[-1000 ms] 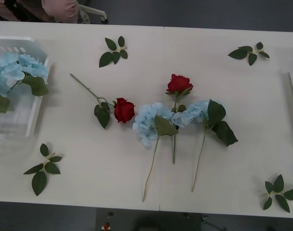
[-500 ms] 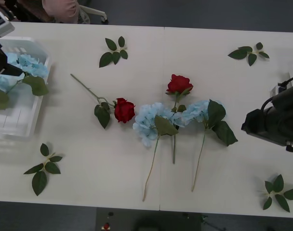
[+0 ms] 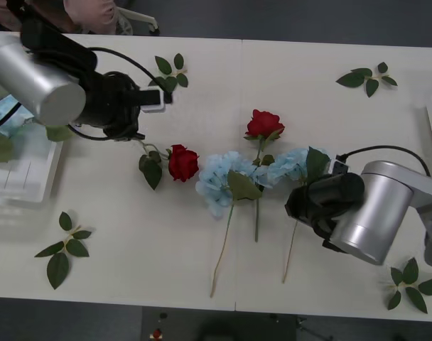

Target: Put the red flowers into the right box and the blue flowers into the left box

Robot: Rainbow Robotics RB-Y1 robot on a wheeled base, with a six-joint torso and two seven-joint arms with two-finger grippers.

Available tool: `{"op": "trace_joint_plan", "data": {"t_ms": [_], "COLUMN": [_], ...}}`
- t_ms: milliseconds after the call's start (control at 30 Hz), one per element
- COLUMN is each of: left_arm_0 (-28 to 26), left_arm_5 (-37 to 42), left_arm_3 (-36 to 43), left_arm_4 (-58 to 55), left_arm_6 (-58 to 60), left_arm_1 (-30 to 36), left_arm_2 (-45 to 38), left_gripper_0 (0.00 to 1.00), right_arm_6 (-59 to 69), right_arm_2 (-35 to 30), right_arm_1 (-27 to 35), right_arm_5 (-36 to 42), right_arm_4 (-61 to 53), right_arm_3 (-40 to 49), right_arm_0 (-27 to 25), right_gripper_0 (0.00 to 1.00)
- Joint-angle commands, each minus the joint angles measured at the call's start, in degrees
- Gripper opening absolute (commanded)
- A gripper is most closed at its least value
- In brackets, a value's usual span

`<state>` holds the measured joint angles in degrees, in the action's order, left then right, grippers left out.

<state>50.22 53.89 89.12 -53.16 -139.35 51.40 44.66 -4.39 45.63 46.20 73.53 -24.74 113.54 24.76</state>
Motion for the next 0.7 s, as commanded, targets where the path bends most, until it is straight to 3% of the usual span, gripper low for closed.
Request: {"op": "trace_joint_plan", "data": {"t_ms": [33, 300, 467, 533, 633, 700], "left_arm_0": [6.6, 10.6, 11.1, 11.1, 11.1, 11.1], "left_arm_5": [-4.4, -9.8, -9.8, -9.8, -9.7, -9.7], "left_arm_3": [-0.4, -7.4, -11.6, -12.7, -14.0, -14.8], "left_arm_4": [9.2, 13.9, 14.3, 14.2, 14.2, 14.2], "left_arm_6": [-3.1, -3.1, -3.0, -3.1, -3.3, -3.4], "left_arm_1": [1.9, -0.3, -2.8, -3.6, -5.0, -6.0], "left_arm_2": [9.1, 20.7, 23.2, 23.2, 23.3, 23.6], "left_gripper_0": [1.00, 1.00, 1.00, 1.00, 1.00, 1.00], "right_arm_6": [-1.6, -1.8, -1.9, -1.6, -1.5, -1.6], "right_arm_2": [0.0, 3.2, 5.8, 7.5, 8.7, 8.8], "right_arm_1": [-2.8, -4.9, -5.6, -5.9, -6.2, -6.5], "right_arm_5": [-2.2, -4.7, -5.2, -6.3, -7.9, -8.9], "right_arm_4": [1.9, 4.0, 4.5, 5.4, 5.7, 5.8], "right_arm_3": [-3.1, -9.3, -13.3, -15.3, -17.9, -19.1], "right_arm_0": [2.3, 4.9, 6.8, 7.6, 8.2, 8.3], "right_gripper_0": [0.68, 0.67, 0.67, 0.54, 0.16, 0.00]}}
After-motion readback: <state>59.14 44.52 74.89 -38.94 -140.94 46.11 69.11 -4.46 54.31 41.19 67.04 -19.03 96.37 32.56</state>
